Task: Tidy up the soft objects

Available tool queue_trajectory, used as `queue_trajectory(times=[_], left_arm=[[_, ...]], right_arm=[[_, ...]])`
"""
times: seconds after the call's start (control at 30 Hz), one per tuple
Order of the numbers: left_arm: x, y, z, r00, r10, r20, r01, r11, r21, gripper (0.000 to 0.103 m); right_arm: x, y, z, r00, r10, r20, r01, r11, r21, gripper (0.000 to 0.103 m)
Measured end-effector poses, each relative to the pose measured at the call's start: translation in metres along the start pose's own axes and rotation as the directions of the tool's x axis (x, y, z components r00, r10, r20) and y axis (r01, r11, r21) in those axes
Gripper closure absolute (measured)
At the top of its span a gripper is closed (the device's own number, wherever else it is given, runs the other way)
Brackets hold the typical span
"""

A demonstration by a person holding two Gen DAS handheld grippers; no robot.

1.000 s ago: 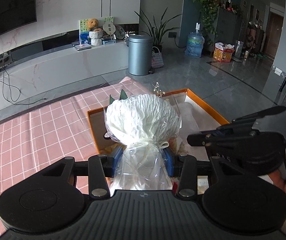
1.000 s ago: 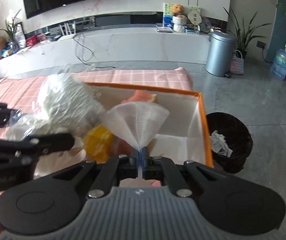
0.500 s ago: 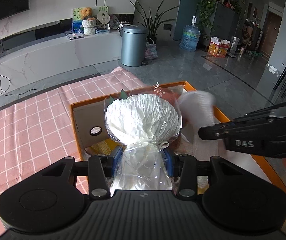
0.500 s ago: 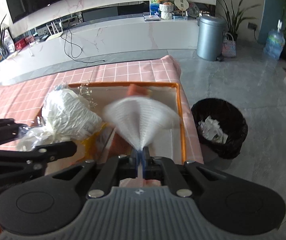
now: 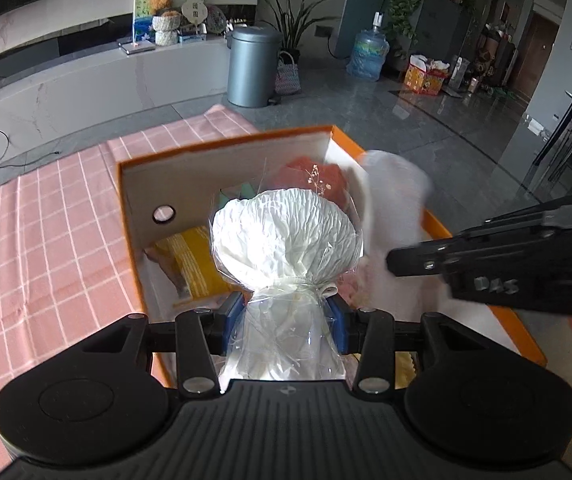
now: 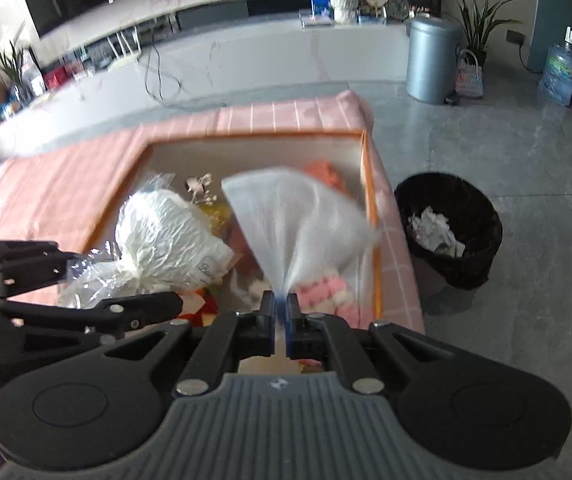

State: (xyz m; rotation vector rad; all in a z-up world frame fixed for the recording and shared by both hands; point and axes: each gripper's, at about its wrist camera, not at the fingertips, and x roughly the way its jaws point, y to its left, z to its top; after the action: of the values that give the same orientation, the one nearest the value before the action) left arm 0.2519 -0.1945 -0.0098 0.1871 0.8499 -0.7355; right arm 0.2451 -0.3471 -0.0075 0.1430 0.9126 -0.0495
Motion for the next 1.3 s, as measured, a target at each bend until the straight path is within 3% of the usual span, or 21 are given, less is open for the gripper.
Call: queue_trajectory(times=[0.13,0.27,0.37,0.43,0.57,0.7,0.8,0.87,1.0,1.13,1.23,1.3], left_arm=[[0.006,-0.007,-0.006,0.999,0.045,-0.012,-0.044,0.998,0.043,0.05],[0.004,-0.008,-0.006,0.998,0.059,-0.017,-0.059,0.997,0.043,0.04],[-0.001,-0.008,-0.007,0.997,0.072,-0.01,-0.072,0.997,0.034,0.036],[-0.006,-0.007,-0.006,0.997,0.08,-0.002,-0.08,0.997,0.025,0.032],[-0.025,-0.008,-0.006,0.995,0.086,0.045,-0.087,0.996,0.016,0.019],[-0.049,-0.008,-0.007,0.992,0.083,0.095,-0.085,0.996,0.018,0.019],[-0.07,-0.006,-0.008,0.985,0.073,0.156,-0.074,0.997,-0.004,0.017],[-0.086,-0.005,-0.011,0.972,0.076,0.222,-0.074,0.997,-0.015,0.017],[-0.12,-0.005,-0.018,0.92,0.117,0.375,-0.119,0.993,-0.016,0.016],[-0.149,-0.004,-0.03,0.87,0.179,0.459,-0.161,0.984,-0.079,0.014],[-0.168,-0.003,-0.044,0.838,0.182,0.515,-0.156,0.983,-0.095,0.011],[-0.177,-0.007,-0.054,0.808,0.207,0.552,-0.191,0.978,-0.087,0.006]], right_arm=[[0.019,0.001,-0.009,0.999,-0.002,-0.033,0.003,1.0,0.018,0.095],[0.021,0.006,-0.013,0.999,-0.016,-0.03,0.016,1.0,-0.005,0.092],[0.014,0.008,-0.013,1.0,-0.023,-0.014,0.022,1.0,-0.016,0.084],[0.008,0.01,-0.013,0.999,-0.042,0.006,0.042,0.999,-0.029,0.07],[-0.009,0.013,-0.015,0.997,-0.066,0.048,0.068,0.996,-0.051,0.062],[-0.032,0.019,-0.016,0.991,-0.088,0.104,0.095,0.993,-0.065,0.051],[-0.051,0.025,-0.018,0.982,-0.104,0.16,0.117,0.99,-0.074,0.037],[-0.066,0.03,-0.021,0.974,-0.103,0.203,0.121,0.99,-0.078,0.034],[-0.1,0.043,-0.031,0.943,-0.093,0.318,0.131,0.987,-0.098,0.024],[-0.134,0.059,-0.048,0.889,-0.089,0.449,0.151,0.983,-0.106,0.015],[-0.152,0.072,-0.069,0.838,-0.079,0.54,0.158,0.982,-0.102,0.009],[-0.159,0.081,-0.085,0.804,-0.081,0.589,0.169,0.981,-0.096,0.008]])
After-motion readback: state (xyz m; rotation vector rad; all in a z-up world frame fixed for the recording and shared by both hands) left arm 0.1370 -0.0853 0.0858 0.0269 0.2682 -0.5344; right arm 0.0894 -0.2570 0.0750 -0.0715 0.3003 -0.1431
